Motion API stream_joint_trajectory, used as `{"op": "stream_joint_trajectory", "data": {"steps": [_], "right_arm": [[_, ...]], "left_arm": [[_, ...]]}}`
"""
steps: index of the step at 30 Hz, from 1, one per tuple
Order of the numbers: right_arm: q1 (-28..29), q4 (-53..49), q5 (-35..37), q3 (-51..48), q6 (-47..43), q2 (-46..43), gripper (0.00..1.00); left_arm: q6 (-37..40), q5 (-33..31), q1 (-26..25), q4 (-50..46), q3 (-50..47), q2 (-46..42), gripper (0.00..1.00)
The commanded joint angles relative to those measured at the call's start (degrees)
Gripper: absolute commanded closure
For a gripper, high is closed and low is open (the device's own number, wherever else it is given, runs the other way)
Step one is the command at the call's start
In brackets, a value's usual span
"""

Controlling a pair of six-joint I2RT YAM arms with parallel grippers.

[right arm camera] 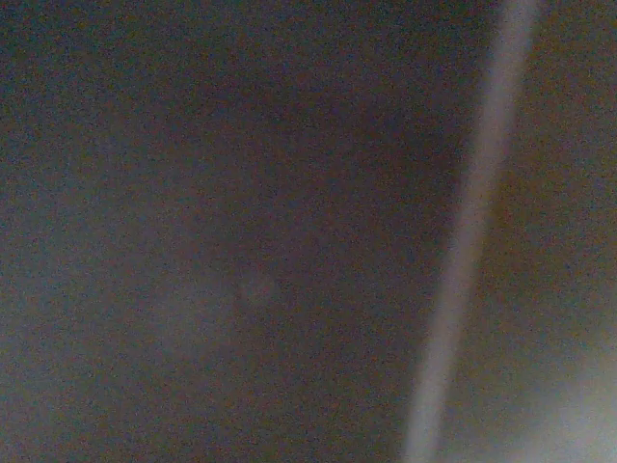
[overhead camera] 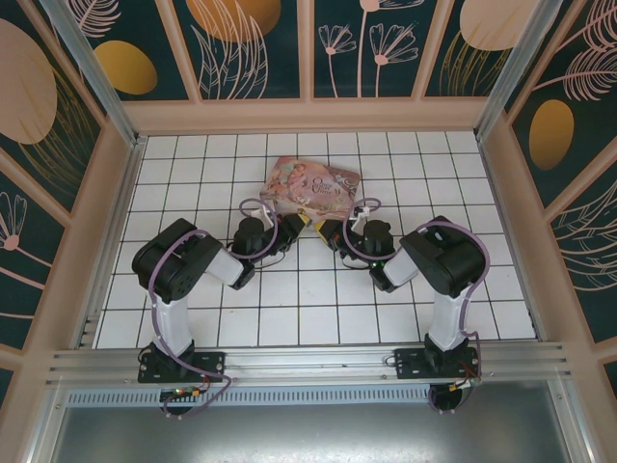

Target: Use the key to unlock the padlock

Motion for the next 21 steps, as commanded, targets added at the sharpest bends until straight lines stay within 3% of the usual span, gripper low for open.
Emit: {"op": "stream_joint_trajectory", "data": {"steps": [1,12,21], "right_arm": [[0.9,3.3,0.8,2.8,-2.7,0.6,1.0],[0.8,-7.6,1.1,7.9,-13.1,-2.4,1.0],[0.3,-2.3,-1.7,10.0,-7.3,-0.8,1.0]], "left_arm": [[-3.7,5.6,-2.0,1.1,2.3,-3.4,1.0],[-3.5,5.0,-3.1,-7.3,4.4,-4.9,1.0],[-2.2,4.5,-3.4,-8.7,4.8,-4.3,1.0]]}}
